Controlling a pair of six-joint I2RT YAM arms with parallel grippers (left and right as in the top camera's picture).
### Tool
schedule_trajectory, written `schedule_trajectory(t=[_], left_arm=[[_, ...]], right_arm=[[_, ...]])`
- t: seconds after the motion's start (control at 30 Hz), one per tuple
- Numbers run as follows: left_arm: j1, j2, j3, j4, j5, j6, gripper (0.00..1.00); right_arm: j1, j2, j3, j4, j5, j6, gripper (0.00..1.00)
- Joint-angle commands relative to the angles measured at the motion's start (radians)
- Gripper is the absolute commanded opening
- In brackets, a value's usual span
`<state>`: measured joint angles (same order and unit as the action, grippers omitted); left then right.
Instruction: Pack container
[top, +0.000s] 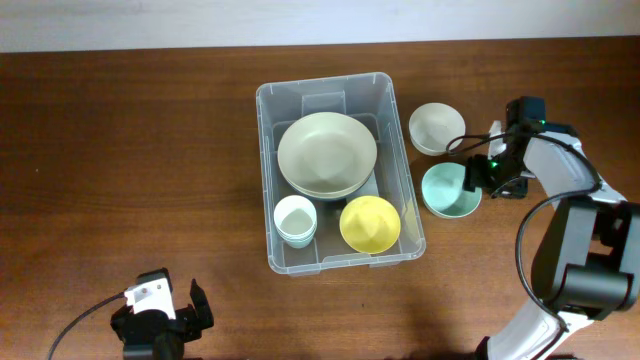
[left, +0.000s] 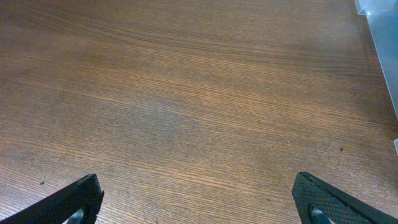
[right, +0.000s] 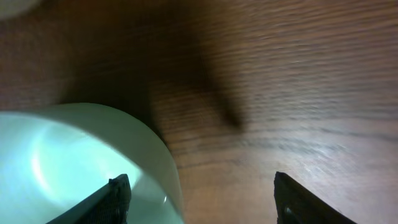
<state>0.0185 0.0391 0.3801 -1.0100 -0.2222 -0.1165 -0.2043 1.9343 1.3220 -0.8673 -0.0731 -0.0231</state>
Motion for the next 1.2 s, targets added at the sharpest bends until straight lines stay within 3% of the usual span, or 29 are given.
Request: schedule_trajectory(t=[0.0,0.2,0.23,0.33,0.4,0.63,0.93,1.17], left_arm=[[0.002,-0.006,0.015,-0.002,-0.011,-0.002,1.00],[0.002,-0.006,0.015,-0.002,-0.010,-0.002,1.00],[0.002,-0.006,0.015,-0.002,-0.010,-0.002,1.00],[0.002,-0.006,0.015,-0.002,-0.010,-0.002,1.00],[0.002,-0.006,0.015,-0.002,-0.010,-0.002,1.00],[0.002,-0.006,0.015,-0.002,-0.011,-0.002,1.00],[0.002,-0.006,0.015,-0.002,-0.011,-0.002,1.00],[0.002,-0.006,0.015,-0.002,-0.010,-0.002,1.00]], right_arm=[[-0.005,0.026,-0.004,0.011,-0.058,-0.079,0.69],[-0.005,0.060,-0.015,0.056,-0.106,-0.124,0.65],[-0.005,0.063,-0.024,0.074,-0.123,-0.144,0.61],[-0.006,0.064,-0.034,0.099,-0.126,-0.156,0.21],[-0.006,0.064,-0.034,0.102,-0.126,-0.156,0.05],[-0.014,0.041,-0.034,0.077,-0.117,-0.153,0.04],[-0.152,-0.323,-0.034,0.038,-0.405,-0.153,0.04],[-0.217,-0.396,-0.045,0.037,-0.447,-0.153,0.04]])
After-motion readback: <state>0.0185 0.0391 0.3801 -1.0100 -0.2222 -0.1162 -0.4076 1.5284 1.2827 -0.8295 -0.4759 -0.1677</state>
